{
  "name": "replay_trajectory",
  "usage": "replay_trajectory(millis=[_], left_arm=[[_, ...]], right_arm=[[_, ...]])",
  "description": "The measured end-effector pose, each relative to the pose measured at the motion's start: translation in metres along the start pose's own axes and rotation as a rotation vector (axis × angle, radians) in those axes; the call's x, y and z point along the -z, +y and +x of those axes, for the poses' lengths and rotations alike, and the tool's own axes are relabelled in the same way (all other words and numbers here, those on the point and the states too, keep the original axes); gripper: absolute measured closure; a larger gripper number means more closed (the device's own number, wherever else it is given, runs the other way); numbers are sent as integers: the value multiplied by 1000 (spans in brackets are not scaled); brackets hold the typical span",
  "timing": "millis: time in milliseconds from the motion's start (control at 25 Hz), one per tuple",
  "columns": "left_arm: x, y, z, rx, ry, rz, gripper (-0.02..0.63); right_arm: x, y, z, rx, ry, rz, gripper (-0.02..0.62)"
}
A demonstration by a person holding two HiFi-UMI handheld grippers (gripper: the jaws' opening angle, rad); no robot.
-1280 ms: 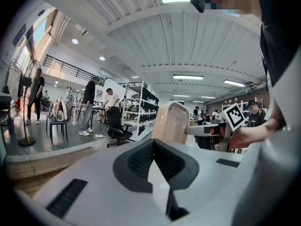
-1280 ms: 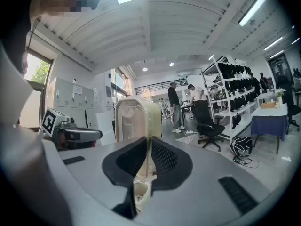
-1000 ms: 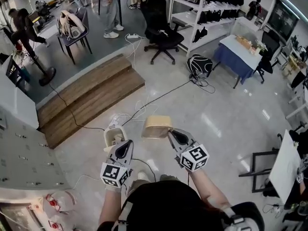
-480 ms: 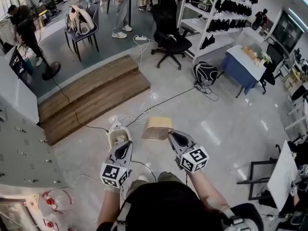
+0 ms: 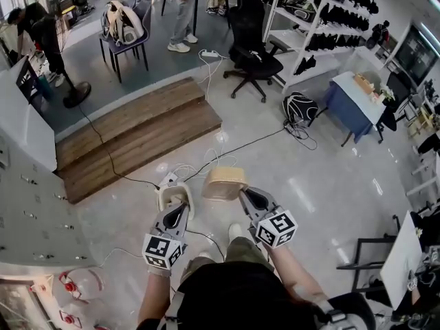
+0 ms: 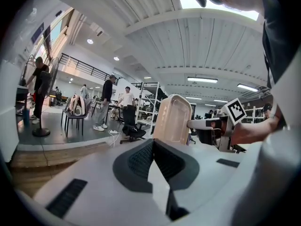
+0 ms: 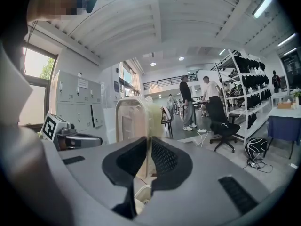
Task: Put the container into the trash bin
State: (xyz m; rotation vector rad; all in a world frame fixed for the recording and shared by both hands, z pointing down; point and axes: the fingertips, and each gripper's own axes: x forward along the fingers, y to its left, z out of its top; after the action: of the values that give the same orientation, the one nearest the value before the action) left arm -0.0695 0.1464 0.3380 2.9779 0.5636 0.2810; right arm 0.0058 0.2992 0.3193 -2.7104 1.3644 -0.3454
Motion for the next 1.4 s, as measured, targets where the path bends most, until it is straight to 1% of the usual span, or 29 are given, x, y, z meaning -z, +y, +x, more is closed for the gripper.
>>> replay_trajectory(millis=[240,640,920,1160,1400], left_arm=[[-3,17,27,-26,8,-1,598],[-24,63,89,-135,15,-12,598],[-38,91,119,-258,13,-30,598],[-41,111,132,-402,15,-61,598],[-34,127,133,-548,17,-97,598]], right_arm=[[-5,-22,31,-30,6,6,551],[-22,-74,109,-148,37,14,551],[-37,-100,166,-274,71,6,551],[-42,-111,211,-409,110,-3,551],[-39,-107,249,-544,148,-11,551]])
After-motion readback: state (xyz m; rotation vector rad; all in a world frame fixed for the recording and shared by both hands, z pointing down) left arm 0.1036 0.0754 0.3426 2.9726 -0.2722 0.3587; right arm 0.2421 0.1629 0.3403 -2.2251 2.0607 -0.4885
